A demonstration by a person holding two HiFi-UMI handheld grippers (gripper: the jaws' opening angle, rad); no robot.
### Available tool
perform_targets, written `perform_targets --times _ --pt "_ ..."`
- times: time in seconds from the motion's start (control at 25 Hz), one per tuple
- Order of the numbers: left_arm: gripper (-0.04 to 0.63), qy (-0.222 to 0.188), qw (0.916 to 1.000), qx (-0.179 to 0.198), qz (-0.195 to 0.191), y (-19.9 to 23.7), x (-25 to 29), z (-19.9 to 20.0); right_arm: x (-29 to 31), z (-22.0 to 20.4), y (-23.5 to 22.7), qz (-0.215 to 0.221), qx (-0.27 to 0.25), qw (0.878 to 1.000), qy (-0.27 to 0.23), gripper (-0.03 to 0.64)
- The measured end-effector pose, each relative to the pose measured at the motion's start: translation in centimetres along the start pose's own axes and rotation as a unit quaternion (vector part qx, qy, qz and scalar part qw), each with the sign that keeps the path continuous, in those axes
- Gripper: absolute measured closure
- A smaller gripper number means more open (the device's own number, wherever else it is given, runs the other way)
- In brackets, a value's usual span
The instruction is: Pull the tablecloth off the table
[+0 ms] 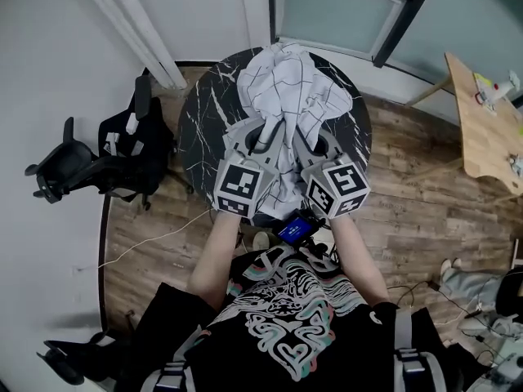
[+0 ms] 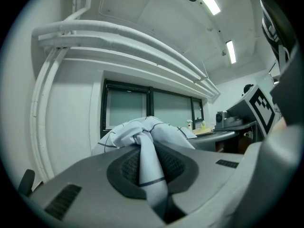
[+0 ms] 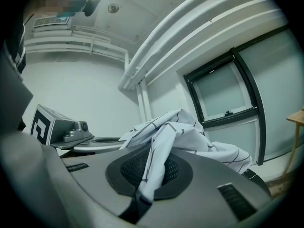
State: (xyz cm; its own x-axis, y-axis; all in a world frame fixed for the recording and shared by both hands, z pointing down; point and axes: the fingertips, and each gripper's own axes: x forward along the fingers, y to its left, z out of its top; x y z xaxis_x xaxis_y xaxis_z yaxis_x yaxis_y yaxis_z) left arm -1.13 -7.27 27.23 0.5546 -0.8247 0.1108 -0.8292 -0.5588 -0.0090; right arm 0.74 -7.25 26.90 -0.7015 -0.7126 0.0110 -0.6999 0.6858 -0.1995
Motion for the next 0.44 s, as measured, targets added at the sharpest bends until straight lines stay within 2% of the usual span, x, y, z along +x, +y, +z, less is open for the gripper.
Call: perform_targets --times 0.44 --pt "0.574 0.004 1.0000 0.005 0.000 -0.7 0.9 0.3 -0.5 0.4 -1.0 -0.007 0.003 1.000 -0.003 0.600"
